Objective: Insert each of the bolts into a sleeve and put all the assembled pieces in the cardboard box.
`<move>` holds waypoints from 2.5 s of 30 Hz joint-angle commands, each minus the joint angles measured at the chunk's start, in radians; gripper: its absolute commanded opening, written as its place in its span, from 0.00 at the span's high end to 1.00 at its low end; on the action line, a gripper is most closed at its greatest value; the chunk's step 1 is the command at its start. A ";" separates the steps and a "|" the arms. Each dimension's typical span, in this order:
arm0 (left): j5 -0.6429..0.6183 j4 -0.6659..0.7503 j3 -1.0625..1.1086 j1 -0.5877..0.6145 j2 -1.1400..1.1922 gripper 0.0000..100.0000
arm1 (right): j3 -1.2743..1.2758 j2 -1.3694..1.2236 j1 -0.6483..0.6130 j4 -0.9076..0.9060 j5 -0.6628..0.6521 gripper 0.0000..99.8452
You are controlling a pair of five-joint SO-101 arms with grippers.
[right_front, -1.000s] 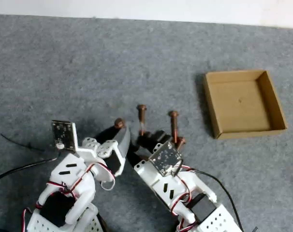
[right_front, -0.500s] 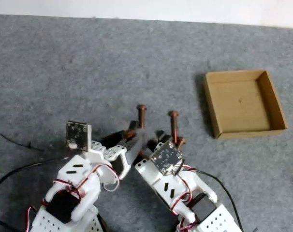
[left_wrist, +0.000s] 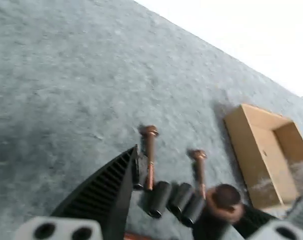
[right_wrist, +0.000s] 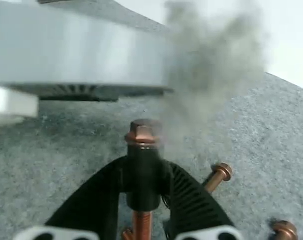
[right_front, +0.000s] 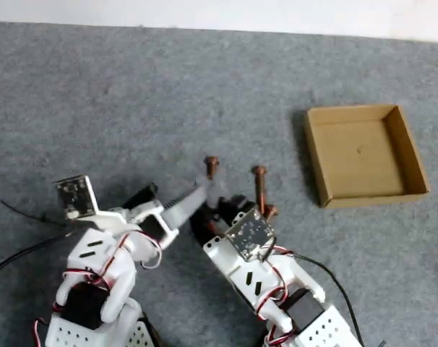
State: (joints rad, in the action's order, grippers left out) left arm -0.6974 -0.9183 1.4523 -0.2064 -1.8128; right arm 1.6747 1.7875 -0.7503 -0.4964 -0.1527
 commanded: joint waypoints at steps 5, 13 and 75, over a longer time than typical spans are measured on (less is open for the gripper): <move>-0.008 0.084 -0.001 0.156 -0.016 0.67 | 0.131 0.015 0.226 0.137 0.003 0.99; 0.112 0.313 0.127 0.163 -0.016 0.99 | 0.130 0.016 0.384 0.140 0.003 0.99; 0.244 0.479 0.245 0.130 -0.010 0.99 | -1.104 -1.727 1.007 0.226 0.069 0.77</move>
State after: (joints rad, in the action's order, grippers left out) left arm -0.4611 -0.4365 1.6763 -0.0591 -1.8113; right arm 0.6191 0.0230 0.2516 -0.2248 -0.0928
